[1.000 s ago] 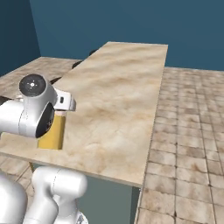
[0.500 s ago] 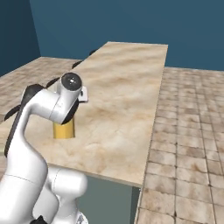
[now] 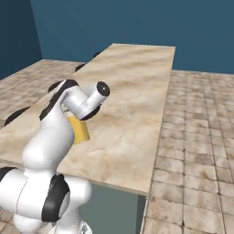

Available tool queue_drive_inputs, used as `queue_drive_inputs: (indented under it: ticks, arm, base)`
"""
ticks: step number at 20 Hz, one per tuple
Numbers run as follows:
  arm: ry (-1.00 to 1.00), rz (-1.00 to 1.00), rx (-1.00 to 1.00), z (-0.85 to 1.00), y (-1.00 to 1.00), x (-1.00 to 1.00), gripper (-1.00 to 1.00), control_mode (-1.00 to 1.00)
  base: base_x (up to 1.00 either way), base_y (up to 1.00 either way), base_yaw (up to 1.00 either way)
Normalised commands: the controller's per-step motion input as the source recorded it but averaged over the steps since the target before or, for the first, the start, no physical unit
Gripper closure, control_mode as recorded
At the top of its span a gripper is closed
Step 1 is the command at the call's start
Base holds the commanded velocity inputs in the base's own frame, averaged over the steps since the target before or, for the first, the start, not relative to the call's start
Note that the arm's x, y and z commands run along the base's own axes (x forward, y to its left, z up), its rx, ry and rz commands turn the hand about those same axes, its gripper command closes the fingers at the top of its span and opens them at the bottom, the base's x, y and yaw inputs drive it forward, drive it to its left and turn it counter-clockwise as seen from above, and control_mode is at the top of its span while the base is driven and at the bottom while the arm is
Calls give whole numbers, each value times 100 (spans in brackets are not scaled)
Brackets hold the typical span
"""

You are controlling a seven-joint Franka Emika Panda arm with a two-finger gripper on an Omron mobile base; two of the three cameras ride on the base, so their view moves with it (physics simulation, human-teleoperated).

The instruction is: Place the pitcher and cup on the dining counter for serving.

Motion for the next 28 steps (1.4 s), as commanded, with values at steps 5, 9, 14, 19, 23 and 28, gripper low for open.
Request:
queue_drive_inputs:
  ticks: [5,9,14,19,23,28]
  arm:
    - [2,41,7,-18,4,98,100,-100]
    - [0,26,10,-4,19,43,100,-100]
    - [0,7,2,0,12,11,100,-100]
    - [-4,3,3,-11,-1,-8,100,-100]
    - [-19,0,16,-38,-7,-44,100,-100]
    - [-14,0,20,-32,0,-21,100,-100]
  base:
    - [0,0,0]
    - [0,0,0]
    - [0,0,0]
    - [0,0,0]
    - [0,0,0]
    - [0,0,0]
